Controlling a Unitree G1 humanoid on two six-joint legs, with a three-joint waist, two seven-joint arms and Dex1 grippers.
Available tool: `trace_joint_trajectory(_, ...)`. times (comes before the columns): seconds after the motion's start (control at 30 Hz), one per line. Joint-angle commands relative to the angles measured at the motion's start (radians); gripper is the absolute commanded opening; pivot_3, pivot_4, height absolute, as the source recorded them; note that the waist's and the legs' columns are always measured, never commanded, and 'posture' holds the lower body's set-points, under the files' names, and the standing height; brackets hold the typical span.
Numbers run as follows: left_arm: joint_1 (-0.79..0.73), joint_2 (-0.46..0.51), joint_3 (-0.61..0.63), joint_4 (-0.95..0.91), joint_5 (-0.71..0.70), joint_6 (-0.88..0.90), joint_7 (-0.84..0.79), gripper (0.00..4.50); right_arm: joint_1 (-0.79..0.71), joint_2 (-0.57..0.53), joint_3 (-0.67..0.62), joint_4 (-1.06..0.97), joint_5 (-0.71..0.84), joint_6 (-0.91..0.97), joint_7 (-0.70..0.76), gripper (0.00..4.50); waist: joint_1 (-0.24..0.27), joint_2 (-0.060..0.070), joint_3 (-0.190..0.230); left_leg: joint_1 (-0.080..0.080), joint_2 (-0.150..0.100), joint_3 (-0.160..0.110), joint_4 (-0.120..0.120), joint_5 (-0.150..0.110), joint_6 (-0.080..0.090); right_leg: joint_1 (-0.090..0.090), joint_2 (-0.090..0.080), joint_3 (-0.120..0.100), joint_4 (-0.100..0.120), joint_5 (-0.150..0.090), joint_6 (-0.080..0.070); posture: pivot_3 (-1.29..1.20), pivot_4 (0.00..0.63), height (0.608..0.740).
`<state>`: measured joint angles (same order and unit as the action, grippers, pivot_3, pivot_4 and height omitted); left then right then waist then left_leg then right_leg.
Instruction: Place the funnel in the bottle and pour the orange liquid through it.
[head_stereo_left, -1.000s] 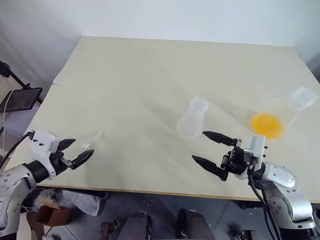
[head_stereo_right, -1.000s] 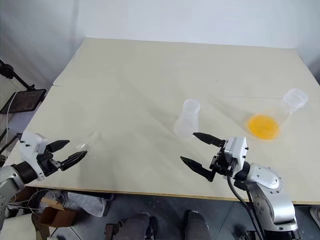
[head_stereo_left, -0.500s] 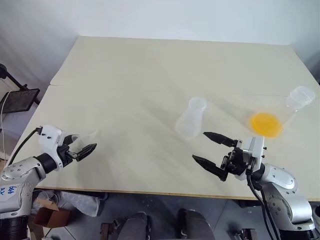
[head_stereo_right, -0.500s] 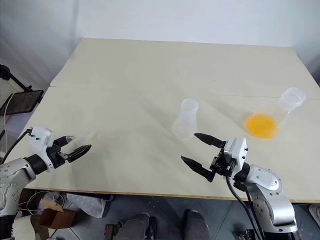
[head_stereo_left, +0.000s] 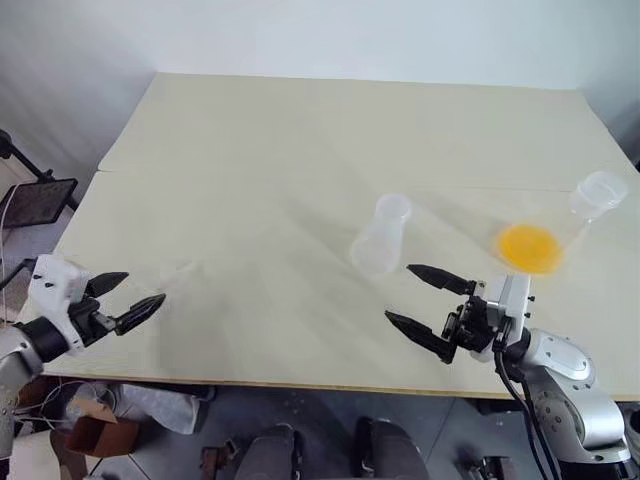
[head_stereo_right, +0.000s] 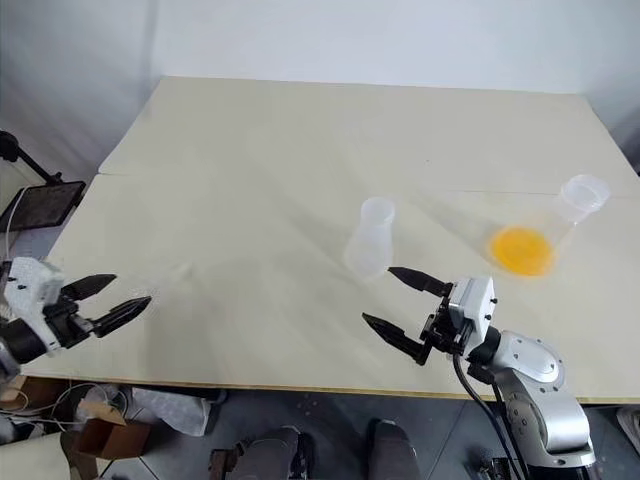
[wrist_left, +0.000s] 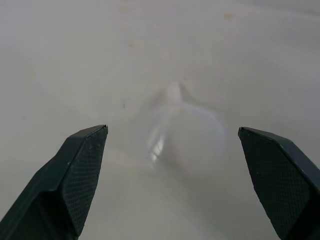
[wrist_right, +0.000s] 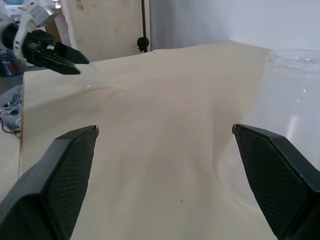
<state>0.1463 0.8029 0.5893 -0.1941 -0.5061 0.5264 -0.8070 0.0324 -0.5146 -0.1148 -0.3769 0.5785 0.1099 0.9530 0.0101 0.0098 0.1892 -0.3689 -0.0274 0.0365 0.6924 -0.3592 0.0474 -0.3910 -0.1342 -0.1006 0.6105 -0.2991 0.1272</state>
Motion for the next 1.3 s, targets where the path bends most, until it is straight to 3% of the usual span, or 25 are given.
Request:
trace_joint_trajectory(0.03,0.022,0.013,0.048,-0.022,-0.004,-0.012,-0.003,4.45,-0.019,0.004,-0.001,0.007,0.014,-0.018,0.016,4.50,0.000,0.000,0.000,0.000,0.000,0.000,0.000,0.000,0.000,0.000,0.000,0.000,0.000,0.000,0.000,0.00,0.150,0.740)
trace_joint_trajectory(0.27,-0.028,-0.015,-0.023,0.039,0.019,-0.042,0.018,4.45,-0.057,0.015,0.014,0.033,0.008,-0.021,0.025,4.50,0.004,0.000,0.000,0.000,0.000,0.000,0.000,0.000,0.000,0.000,0.000,0.000,0.000,0.000,0.000,0.00,0.150,0.740)
trace_joint_trajectory(0.5,-0.207,-0.057,-0.126,0.283,0.070,-0.171,0.007,4.45,-0.048,0.023,0.025,0.019,0.005,-0.015,0.009,4.50,0.006,0.000,0.000,0.000,0.000,0.001,0.000,0.000,0.000,-0.001,0.002,-0.003,0.001,0.000,0.000,0.00,0.150,0.740)
trace_joint_trajectory(0.87,-0.206,-0.046,-0.170,0.219,0.051,-0.140,-0.032,4.45,-0.007,0.030,0.020,-0.011,-0.004,-0.027,-0.026,4.50,-0.005,-0.001,0.000,0.000,0.000,0.001,0.000,0.000,0.000,-0.001,0.001,-0.004,0.002,0.000,0.000,0.00,0.150,0.740)
trace_joint_trajectory(1.03,-0.226,-0.060,-0.188,0.224,0.054,-0.144,-0.031,3.31,-0.019,0.035,0.026,-0.008,-0.006,-0.025,-0.035,4.50,-0.010,0.000,0.000,0.000,0.000,0.001,0.000,0.000,0.000,-0.001,0.001,-0.003,0.002,0.000,0.000,0.00,0.150,0.740)
trace_joint_trajectory(1.3,-0.236,-0.064,-0.202,0.246,0.059,-0.153,-0.029,0.71,-0.003,0.034,0.018,-0.010,-0.006,-0.036,-0.031,4.50,-0.009,0.000,0.000,0.000,0.000,0.001,0.000,0.000,0.000,-0.001,0.001,-0.003,0.002,0.000,0.000,0.00,0.150,0.740)
